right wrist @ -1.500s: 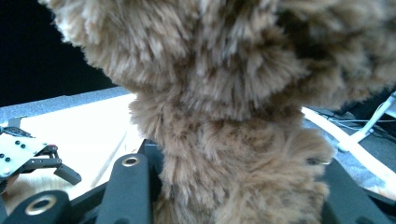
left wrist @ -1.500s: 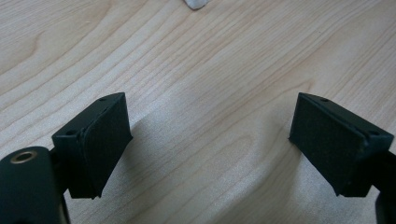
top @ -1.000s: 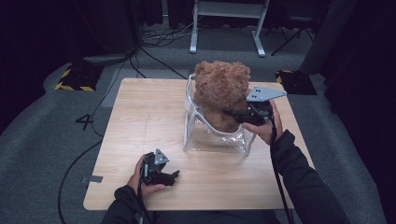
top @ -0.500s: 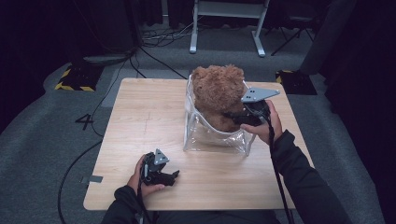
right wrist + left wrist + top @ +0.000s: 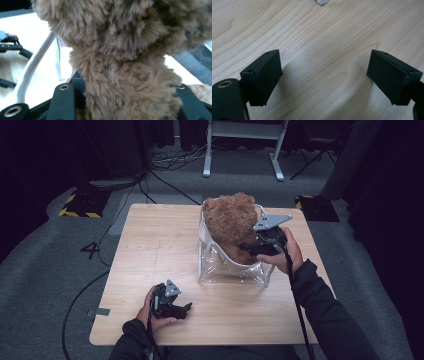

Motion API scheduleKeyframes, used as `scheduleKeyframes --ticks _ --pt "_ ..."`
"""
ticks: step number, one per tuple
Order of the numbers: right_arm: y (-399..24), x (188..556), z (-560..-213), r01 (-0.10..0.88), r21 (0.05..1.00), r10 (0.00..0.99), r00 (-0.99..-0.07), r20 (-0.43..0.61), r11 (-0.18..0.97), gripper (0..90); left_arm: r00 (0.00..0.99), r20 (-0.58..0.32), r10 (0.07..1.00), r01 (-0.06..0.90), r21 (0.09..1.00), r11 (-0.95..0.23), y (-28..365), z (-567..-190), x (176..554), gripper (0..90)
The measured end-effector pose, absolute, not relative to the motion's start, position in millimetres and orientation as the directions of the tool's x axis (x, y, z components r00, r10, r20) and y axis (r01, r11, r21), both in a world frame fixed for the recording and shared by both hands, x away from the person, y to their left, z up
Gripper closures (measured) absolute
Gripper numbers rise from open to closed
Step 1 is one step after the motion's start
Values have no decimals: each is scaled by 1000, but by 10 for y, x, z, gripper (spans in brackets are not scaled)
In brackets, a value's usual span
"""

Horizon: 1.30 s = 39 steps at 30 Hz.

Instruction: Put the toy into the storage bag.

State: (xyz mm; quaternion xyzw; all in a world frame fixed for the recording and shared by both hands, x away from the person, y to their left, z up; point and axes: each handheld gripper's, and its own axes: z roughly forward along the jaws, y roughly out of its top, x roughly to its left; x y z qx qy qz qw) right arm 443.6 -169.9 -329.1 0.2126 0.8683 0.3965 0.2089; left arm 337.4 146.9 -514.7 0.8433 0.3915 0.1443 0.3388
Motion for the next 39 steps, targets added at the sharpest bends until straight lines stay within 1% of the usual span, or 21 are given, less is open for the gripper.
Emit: scheduleKeyframes --ticks 10,17,25,27,30,32,33,34,35,36,37,38,39 --pt "-1632 4449 -3287 223 733 526 -824 -210 642 435 652 -21 758 562 684 -464 1469 -5147 3375 126" --pt "-1562 4476 -3268 259 694 530 -823 -206 672 403 651 -22 758 563 684 -464 1469 -5147 3374 126" --pt "-1509 4472 -3250 259 672 524 -822 -223 693 388 652 -21 758 562 684 -464 1469 -5147 3374 126" --pt "-1488 4475 -3252 270 659 527 -820 -225 702 361 652 -22 758 562 684 -464 1469 -5147 3374 127" --pt "-1485 4471 -3237 269 651 521 -823 -227 710 358 652 -21 758 562 684 -464 1469 -5147 3374 126" --pt "-1507 4469 -3210 277 666 533 -818 -215 693 364 652 -22 758 562 684 -464 1469 -5147 3374 126" --pt "-1543 4469 -3178 280 680 540 -817 -202 678 395 651 -22 759 563 685 -463 1469 -5147 3374 126" --pt "-1543 4469 -3178 280 680 540 -817 -202 678 395 651 -22 759 563 685 -463 1469 -5147 3374 126" --pt "-1564 4467 -3169 274 679 532 -823 -200 681 430 652 -22 758 563 684 -464 1469 -5146 3374 126" --pt "-1564 4467 -3169 274 679 532 -823 -200 681 430 652 -22 758 563 684 -464 1469 -5146 3374 126" --pt "-1573 4460 -3172 271 676 524 -828 -199 685 479 651 -22 758 563 684 -464 1469 -5146 3374 126" --pt "-1573 4460 -3172 271 676 524 -828 -199 685 479 651 -22 758 563 684 -464 1469 -5146 3374 126" --pt "-1572 4458 -3181 270 667 515 -834 -198 694 513 653 -21 757 562 683 -466 1471 -5146 3375 126"
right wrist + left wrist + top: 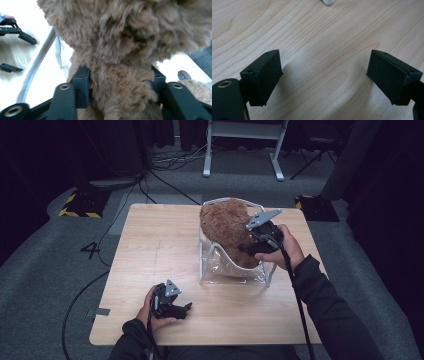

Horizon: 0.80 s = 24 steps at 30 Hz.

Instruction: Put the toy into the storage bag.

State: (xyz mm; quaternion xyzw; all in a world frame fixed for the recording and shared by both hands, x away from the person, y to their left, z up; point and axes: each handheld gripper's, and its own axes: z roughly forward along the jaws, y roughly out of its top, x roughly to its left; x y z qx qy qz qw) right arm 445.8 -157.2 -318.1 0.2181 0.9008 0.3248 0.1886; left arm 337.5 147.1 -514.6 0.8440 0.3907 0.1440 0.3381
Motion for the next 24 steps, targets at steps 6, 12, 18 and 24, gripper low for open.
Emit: scheduleKeyframes --ticks 6,12,18,24 --pt "-1576 4483 -3204 285 649 518 -832 -197 705 545 653 -21 757 562 684 -466 1470 -5146 3375 126" --pt "-1604 4545 -3271 334 587 522 -833 -182 738 549 653 -21 757 562 684 -465 1470 -5146 3374 126" --pt "-1568 4560 -3300 346 553 517 -836 -185 758 533 653 -22 757 562 683 -466 1471 -5146 3375 126" --pt "-1538 4557 -3327 341 533 508 -837 -204 774 486 655 -22 755 562 682 -468 1471 -5145 3377 126"
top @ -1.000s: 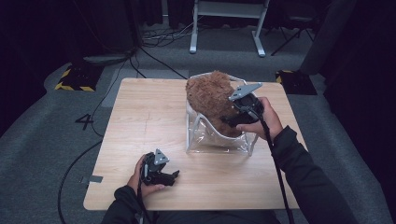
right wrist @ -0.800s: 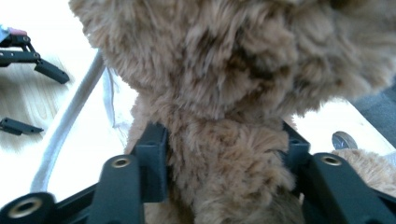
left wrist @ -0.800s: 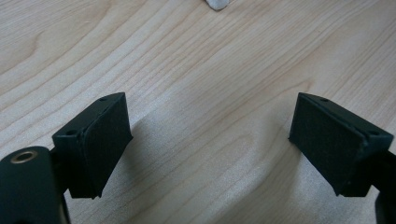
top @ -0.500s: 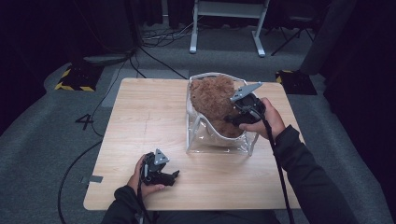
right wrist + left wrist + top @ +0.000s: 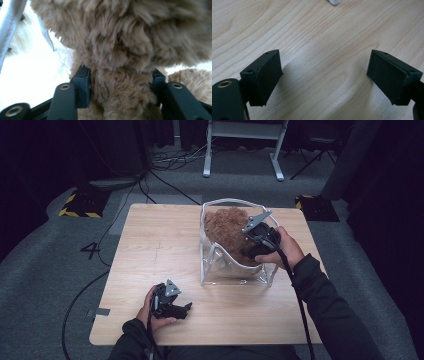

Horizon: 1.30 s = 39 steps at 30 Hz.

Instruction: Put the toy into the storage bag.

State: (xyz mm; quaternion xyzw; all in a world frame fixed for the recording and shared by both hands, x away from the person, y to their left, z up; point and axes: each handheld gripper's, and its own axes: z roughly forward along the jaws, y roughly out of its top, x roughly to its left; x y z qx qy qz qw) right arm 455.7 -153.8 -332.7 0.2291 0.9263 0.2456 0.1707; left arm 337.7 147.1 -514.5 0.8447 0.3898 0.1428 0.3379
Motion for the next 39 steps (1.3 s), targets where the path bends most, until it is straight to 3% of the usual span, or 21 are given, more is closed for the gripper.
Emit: scheduleKeyframes --ticks 5,14,23,39 --pt "-1619 4565 -3283 345 580 522 -837 -165 738 450 656 -23 755 562 682 -467 1471 -5146 3377 126" --pt "-1848 4486 -3056 321 688 546 -828 -130 651 525 655 -22 755 562 682 -467 1471 -5145 3377 126" --pt "-2064 4476 -2982 313 716 579 -801 -154 624 568 655 -24 756 563 682 -466 1470 -5146 3377 126" --pt "-2334 4328 -2946 279 760 582 -799 -155 587 519 654 -24 756 563 683 -466 1470 -5146 3377 126"
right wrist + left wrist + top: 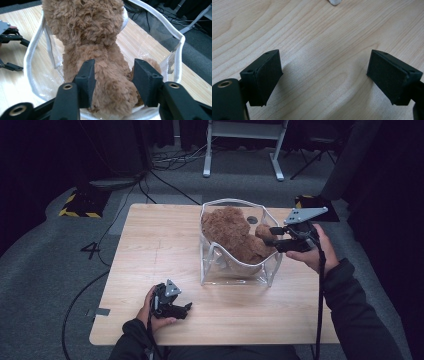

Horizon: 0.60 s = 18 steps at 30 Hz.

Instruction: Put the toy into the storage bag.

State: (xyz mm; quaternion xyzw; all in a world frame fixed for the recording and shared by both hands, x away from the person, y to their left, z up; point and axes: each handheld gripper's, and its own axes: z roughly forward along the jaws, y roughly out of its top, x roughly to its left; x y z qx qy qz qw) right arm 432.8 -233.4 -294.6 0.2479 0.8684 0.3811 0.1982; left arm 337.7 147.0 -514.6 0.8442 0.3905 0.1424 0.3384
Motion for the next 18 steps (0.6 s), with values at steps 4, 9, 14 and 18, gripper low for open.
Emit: scheduleKeyframes --ticks 4,9,14,18 --pt "-2409 4271 -2931 261 767 571 -805 -163 586 473 654 -24 756 563 683 -466 1469 -5146 3377 126" --pt "-2506 4221 -2937 255 776 577 -799 -167 577 426 654 -22 757 563 682 -466 1469 -5145 3377 126" --pt "-2587 4167 -2944 254 782 591 -787 -174 569 380 654 -22 756 563 682 -466 1469 -5145 3377 126" --pt "-2662 4145 -2940 254 790 604 -777 -177 558 345 654 -22 756 563 682 -467 1470 -5145 3377 126"
